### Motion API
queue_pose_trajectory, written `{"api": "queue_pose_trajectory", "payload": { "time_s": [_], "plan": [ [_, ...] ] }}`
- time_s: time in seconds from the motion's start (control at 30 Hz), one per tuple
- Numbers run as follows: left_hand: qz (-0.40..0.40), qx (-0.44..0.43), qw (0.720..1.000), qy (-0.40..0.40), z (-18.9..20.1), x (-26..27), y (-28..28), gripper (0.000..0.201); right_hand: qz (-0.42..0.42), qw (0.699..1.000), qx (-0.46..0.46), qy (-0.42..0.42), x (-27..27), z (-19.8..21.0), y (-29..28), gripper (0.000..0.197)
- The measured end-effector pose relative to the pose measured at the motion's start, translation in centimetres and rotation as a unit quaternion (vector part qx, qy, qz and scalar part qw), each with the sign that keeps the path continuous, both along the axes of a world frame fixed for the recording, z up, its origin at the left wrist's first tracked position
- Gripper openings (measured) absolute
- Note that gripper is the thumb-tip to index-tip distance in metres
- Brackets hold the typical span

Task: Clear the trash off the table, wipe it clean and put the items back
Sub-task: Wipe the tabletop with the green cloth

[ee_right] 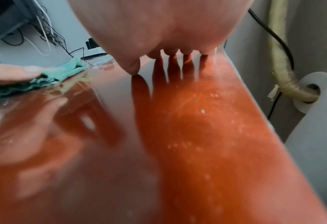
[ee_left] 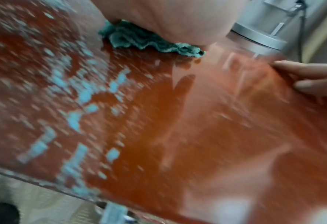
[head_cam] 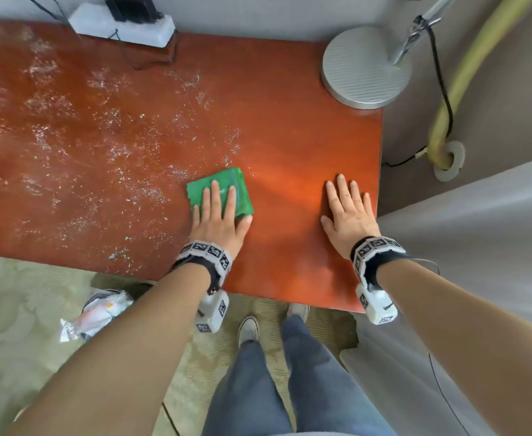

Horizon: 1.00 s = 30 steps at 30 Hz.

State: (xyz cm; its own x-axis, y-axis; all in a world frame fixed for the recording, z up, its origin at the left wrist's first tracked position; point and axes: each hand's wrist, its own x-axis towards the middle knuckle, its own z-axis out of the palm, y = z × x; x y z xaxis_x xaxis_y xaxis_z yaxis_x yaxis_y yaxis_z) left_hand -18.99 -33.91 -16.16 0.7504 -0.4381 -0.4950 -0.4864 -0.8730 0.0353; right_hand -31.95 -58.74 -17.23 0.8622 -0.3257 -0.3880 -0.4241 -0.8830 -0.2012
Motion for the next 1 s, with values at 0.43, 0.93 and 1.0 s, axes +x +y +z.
{"api": "queue_pose_trajectory", "payload": {
  "time_s": [0.43, 0.93, 1.0],
  "plan": [
    [-0.124, -0.037, 0.991, 0.028, -0.3, -7.3, -8.1, 0.074, 0.016, 1.0, -0.001, 0.016, 1.0, 0.1, -1.8, 0.069],
    [-0.061, -0.028, 0.997, 0.024, 0.1, 2.0, -6.6, 0.09, -0.014, 0.999, -0.005, 0.04, 7.0, 0.1, 0.3, 0.07],
    [-0.086, -0.023, 0.995, 0.034, 0.0, 3.4, -7.5, 0.088, -0.004, 0.999, -0.008, 0.046, 8.8, 0.3, 0.9, 0.069]
  ]
}}
